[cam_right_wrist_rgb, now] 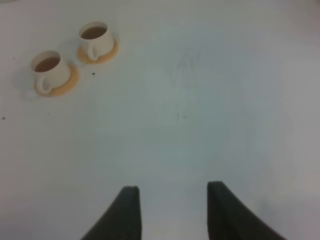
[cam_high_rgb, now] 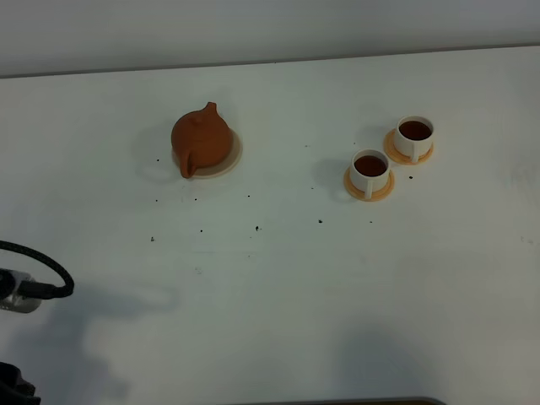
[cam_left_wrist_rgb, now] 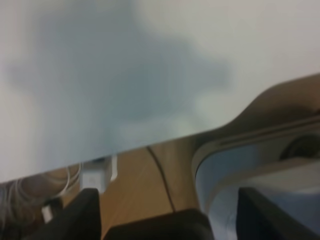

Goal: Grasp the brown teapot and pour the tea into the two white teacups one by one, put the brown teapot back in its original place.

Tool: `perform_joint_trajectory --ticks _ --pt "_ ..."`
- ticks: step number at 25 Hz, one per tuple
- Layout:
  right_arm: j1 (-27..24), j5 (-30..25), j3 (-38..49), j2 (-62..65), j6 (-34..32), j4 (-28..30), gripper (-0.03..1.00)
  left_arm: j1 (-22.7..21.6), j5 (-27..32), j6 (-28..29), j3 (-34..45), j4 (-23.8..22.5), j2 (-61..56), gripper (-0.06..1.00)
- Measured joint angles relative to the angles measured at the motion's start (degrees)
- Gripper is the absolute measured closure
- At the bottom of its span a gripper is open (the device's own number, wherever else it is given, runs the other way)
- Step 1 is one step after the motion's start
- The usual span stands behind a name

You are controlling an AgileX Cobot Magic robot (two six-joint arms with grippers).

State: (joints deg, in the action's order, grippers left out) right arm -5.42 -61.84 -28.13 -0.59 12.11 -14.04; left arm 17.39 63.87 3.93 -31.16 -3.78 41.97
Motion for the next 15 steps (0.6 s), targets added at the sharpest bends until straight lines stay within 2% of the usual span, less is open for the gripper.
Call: perform_joint_trajectory --ticks 3,15 --pt "0.00 0.00 0.00 0.00 0.00 0.00 0.66 0.00 -1.98 0.30 1.35 0.61 -1.14 0.37" --pt "0.00 0.00 0.00 0.00 0.00 0.00 0.66 0.00 -2.58 -0.06 1.68 1.69 -1.57 0.37"
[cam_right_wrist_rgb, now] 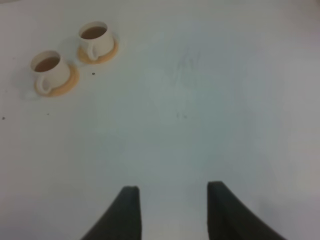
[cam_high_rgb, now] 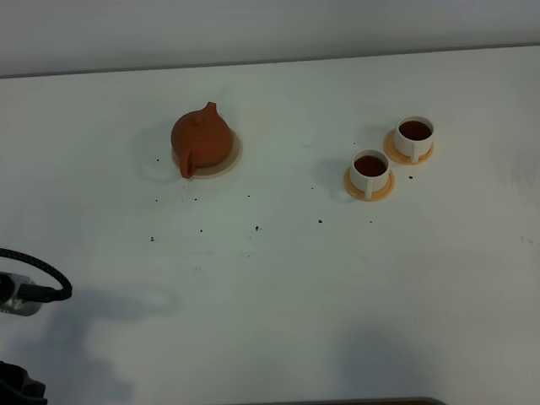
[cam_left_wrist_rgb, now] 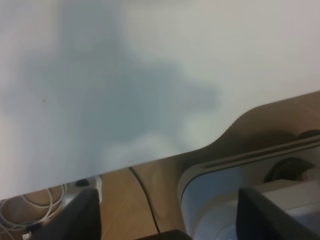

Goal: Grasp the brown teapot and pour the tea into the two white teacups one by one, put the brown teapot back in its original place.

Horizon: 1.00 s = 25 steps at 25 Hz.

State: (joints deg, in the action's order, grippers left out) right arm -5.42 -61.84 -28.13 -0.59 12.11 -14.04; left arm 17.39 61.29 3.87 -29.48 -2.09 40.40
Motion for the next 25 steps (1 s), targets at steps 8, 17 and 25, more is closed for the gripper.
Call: perform_joint_trajectory --ticks 8,17,25 --pt "0.00 0.00 0.00 0.00 0.00 0.00 0.66 0.00 0.00 -0.15 0.00 0.00 -0.57 0.37" --pt "0.00 0.00 0.00 0.00 0.00 0.00 0.66 -4.51 -0.11 -0.38 0.00 0.04 -11.77 0.37" --pt "0.00 0.00 0.00 0.00 0.00 0.00 0.66 -20.77 -0.11 -0.38 0.00 0.04 -23.03 0.37"
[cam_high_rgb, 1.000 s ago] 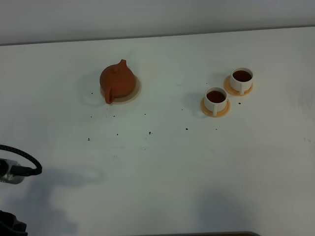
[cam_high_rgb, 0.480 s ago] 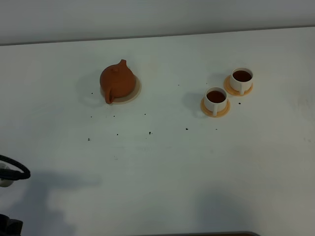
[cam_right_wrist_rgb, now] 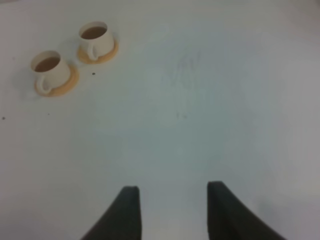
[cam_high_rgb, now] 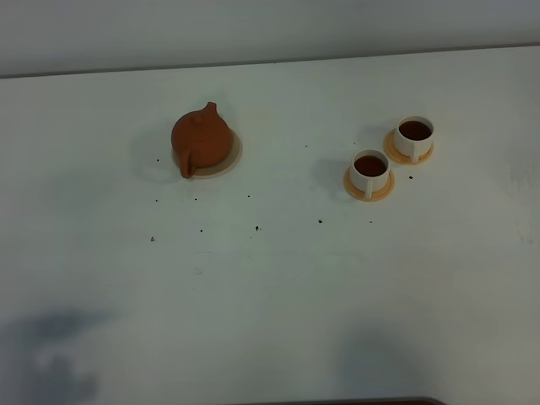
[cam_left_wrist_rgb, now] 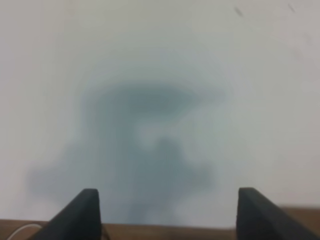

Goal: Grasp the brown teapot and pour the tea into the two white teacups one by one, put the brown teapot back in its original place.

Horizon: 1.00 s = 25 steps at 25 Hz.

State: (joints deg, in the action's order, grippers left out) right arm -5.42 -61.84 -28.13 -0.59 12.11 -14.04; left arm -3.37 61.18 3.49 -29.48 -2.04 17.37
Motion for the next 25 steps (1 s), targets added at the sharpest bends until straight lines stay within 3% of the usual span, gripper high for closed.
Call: perform_joint_trajectory --ticks 8,17,25 --pt "0.00 0.00 0.00 0.00 0.00 0.00 0.66 -1.74 0.00 0.00 0.00 0.00 -4.71 0.37" --pt "0.00 0.00 0.00 0.00 0.00 0.00 0.66 3.81 0.00 0.00 0.00 0.00 -4.88 0.37" --pt "0.00 0.00 0.00 0.00 0.00 0.00 0.66 4.14 0.00 -0.07 0.00 0.00 -4.88 0.37"
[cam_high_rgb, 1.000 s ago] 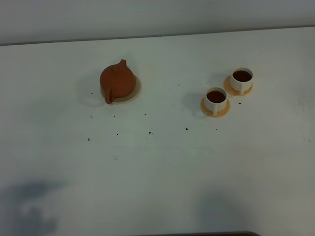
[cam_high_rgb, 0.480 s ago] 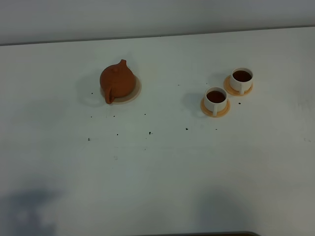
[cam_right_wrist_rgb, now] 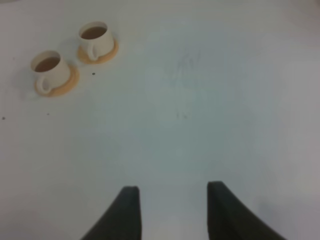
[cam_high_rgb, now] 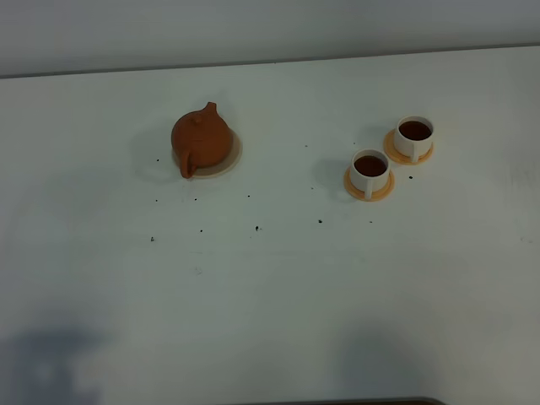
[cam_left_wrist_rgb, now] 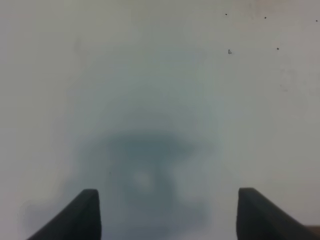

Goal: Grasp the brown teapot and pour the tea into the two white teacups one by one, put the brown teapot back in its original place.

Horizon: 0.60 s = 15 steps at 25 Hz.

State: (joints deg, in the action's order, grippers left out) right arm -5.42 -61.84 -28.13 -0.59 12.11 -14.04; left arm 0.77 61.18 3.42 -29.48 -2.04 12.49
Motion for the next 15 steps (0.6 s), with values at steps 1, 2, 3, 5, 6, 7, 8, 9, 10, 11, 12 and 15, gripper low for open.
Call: perform_joint_trajectory --ticks 1,2,3,5,6,7,8,9,10,11,12,15 --pt "0.00 0.00 0.00 0.00 0.00 0.00 0.66 0.00 0.00 0.00 0.00 0.00 0.00 0.37" --pt "0.00 0.00 0.00 0.00 0.00 0.00 0.66 0.00 0.00 0.00 0.00 0.00 0.00 0.37" --pt "0.00 0.00 0.00 0.00 0.00 0.00 0.66 0.00 0.00 0.00 0.00 0.00 0.00 0.37" --pt "0.00 0.00 0.00 0.00 0.00 0.00 0.66 0.00 0.00 0.00 0.00 0.00 0.00 0.37" --pt "0.00 0.00 0.00 0.00 0.00 0.00 0.66 0.00 0.00 0.00 0.00 0.00 0.00 0.37" --pt "0.00 0.00 0.00 0.00 0.00 0.00 0.66 0.00 0.00 0.00 0.00 0.00 0.00 0.37" --pt "0.00 0.00 0.00 0.00 0.00 0.00 0.66 0.00 0.00 0.00 0.00 0.00 0.00 0.37" --pt "0.00 0.00 0.00 0.00 0.00 0.00 0.66 0.00 0.00 0.00 0.00 0.00 0.00 0.37" --pt "0.00 0.00 0.00 0.00 0.00 0.00 0.66 0.00 0.00 0.00 0.00 0.00 -0.06 0.37" --pt "0.00 0.00 0.00 0.00 0.00 0.00 0.66 0.00 0.00 0.00 0.00 0.00 -0.28 0.37" --pt "0.00 0.00 0.00 0.00 0.00 0.00 0.66 0.00 0.00 0.00 0.00 0.00 -0.57 0.37" --pt "0.00 0.00 0.00 0.00 0.00 0.00 0.66 0.00 0.00 0.00 0.00 0.00 -2.63 0.37"
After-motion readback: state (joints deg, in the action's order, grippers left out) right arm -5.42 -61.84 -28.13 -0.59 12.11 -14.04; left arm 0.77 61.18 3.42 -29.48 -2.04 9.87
